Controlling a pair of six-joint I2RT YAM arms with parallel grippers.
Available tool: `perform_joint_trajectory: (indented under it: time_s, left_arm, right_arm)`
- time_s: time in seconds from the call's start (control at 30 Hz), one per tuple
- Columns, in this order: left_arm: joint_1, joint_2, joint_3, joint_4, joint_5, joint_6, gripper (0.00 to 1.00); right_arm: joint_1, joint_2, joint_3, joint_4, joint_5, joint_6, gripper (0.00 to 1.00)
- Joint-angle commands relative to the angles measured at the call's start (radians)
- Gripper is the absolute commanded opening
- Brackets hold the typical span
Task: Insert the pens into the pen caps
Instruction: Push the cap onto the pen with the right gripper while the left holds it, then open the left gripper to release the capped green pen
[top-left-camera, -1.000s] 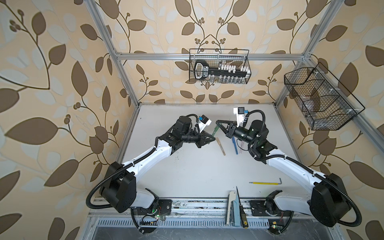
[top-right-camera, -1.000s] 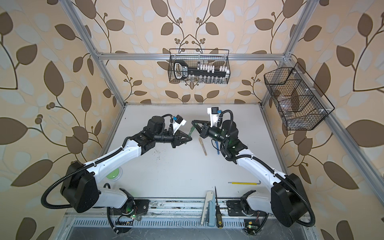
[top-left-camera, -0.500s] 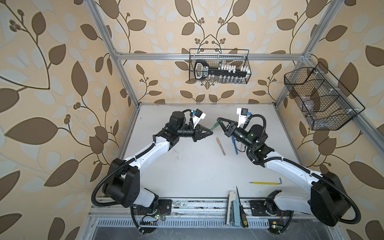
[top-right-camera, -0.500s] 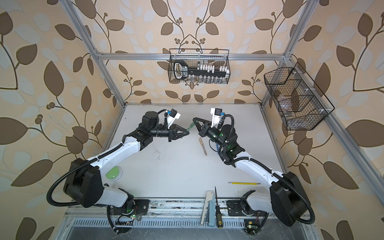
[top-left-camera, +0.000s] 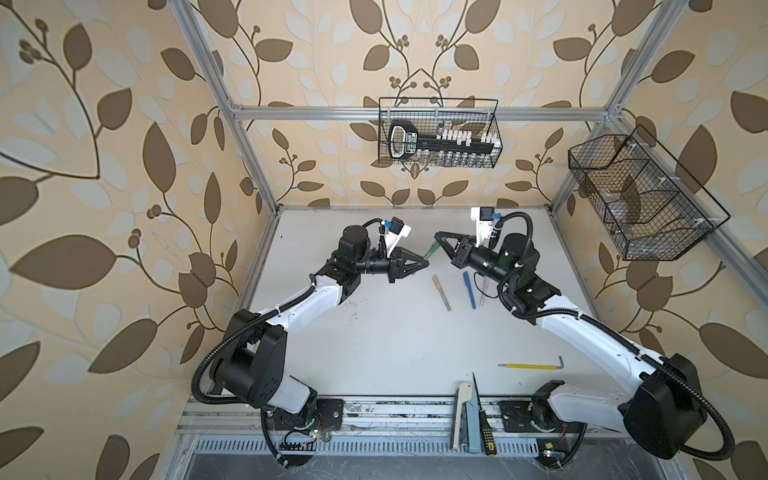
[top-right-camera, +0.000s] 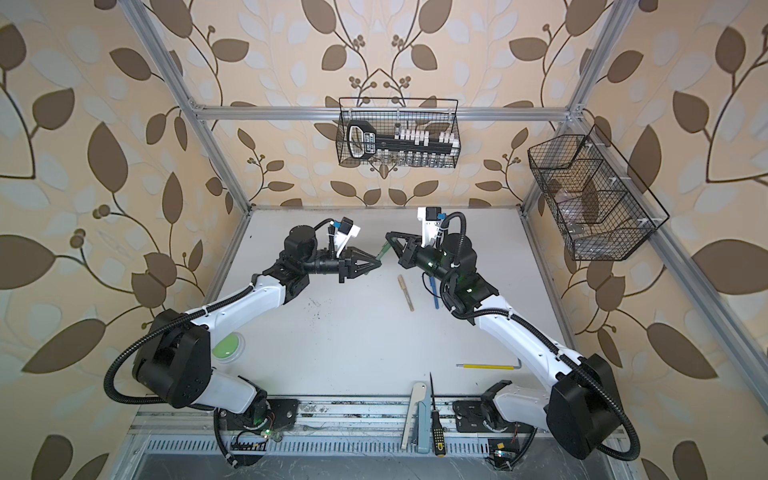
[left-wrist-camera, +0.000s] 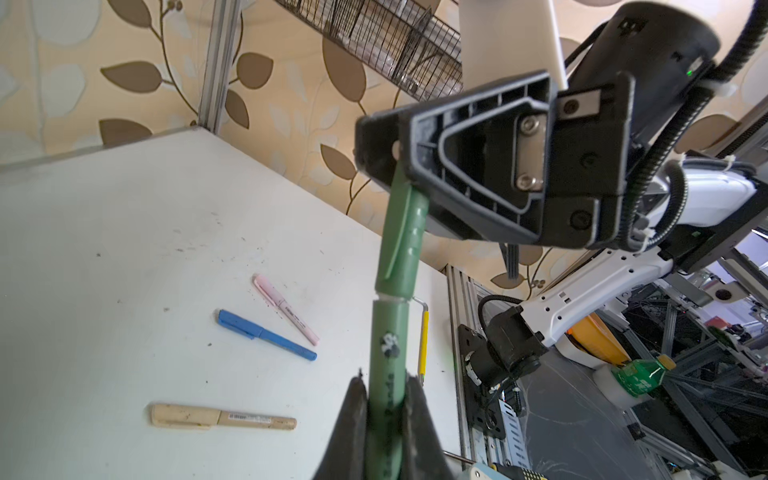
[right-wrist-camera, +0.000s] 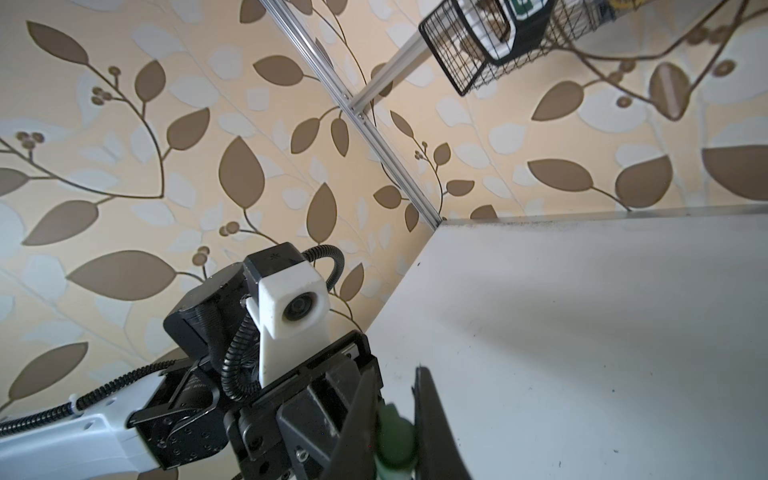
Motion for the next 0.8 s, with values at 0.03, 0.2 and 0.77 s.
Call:
perform_joint_trajectory:
  time_s: [0.03, 0.2, 0.77]
  left_arm:
    - [0.025, -0.063, -0.071, 0.239, -0.377, -0.204, 0.0]
    - [-0.026, -0.108, -0.174, 0.227, -0.428, -0.217, 0.0]
    - [-0.142, -0.171, -0.206, 0.13, -0.456, -0.185, 0.0]
  right_arm:
    - [0.032, 0.009, -0.005, -0.152, -0.238, -0.038, 0.38]
    - [-0.003, -0.058, -0.04, -0.139, -0.203, -0.049, 0.57]
    - [-0.067, 0.119, -0.013, 0.085, -0.298, 0.057, 0.59]
